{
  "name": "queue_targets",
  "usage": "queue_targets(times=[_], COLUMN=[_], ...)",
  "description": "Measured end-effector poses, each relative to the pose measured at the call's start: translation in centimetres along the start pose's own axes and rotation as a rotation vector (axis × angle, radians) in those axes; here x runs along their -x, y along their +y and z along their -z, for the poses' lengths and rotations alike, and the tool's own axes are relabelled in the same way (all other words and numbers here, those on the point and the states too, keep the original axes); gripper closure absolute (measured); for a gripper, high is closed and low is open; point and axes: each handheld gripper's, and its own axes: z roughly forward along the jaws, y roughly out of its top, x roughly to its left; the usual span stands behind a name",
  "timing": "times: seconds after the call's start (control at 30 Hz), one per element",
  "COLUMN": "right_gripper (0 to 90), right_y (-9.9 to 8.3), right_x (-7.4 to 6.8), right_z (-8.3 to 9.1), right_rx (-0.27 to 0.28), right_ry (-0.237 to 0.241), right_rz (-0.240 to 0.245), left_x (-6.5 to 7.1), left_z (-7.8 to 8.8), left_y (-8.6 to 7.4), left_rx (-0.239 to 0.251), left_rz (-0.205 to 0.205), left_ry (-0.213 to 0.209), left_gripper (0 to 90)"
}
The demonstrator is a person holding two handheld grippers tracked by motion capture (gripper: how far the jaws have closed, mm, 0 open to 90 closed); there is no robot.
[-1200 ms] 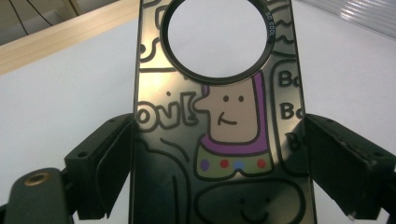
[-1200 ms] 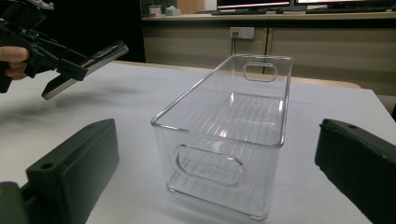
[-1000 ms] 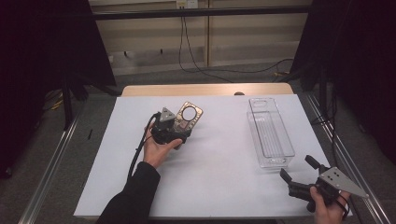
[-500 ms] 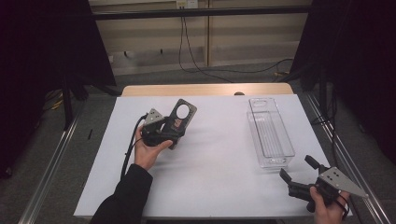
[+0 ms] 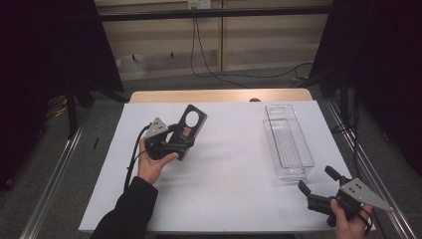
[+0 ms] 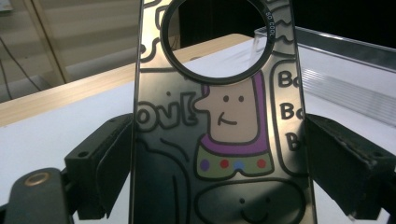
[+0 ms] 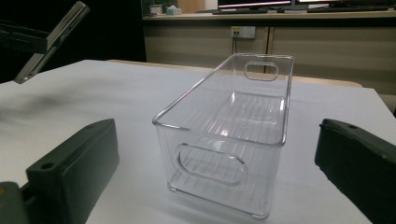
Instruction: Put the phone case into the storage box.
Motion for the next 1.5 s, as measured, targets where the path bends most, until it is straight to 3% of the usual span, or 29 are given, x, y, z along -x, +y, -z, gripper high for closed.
queue_targets(times=[0.33, 0.6, 0.93, 1.1, 1.17, 1.5], right_gripper=[0.0, 0.0, 0.0, 0.0, 0.0, 0.0], right_y=[0.0, 0.0, 0.0, 0.0, 0.0, 0.2], right_x=[0.0, -0.1, -0.1, -0.2, -0.3, -0.7], right_z=[0.0, 0.0, 0.0, 0.0, -0.1, -0.1], right_rx=[0.004, 0.004, 0.002, 0.008, 0.008, 0.016], right_ry=[-0.001, -0.002, 0.006, 0.026, 0.034, 0.072], right_rz=[0.000, 0.000, -0.004, -0.003, -0.003, -0.008], left_x=[1.4, 2.5, 3.5, 4.4, 4.9, 6.7], left_z=[1.2, 1.9, 2.7, 3.1, 3.2, 2.8], left_y=[-0.1, -0.8, -1.4, -1.5, -1.5, -1.6], left_rx=[0.025, 0.014, 0.038, 0.046, 0.044, 0.037], left_rz=[-0.021, -0.041, -0.032, -0.036, -0.057, -0.070], left_ry=[-0.055, -0.091, -0.138, -0.158, -0.161, -0.235], left_gripper=[12.3, 12.2, 12.2, 12.2, 12.2, 12.2])
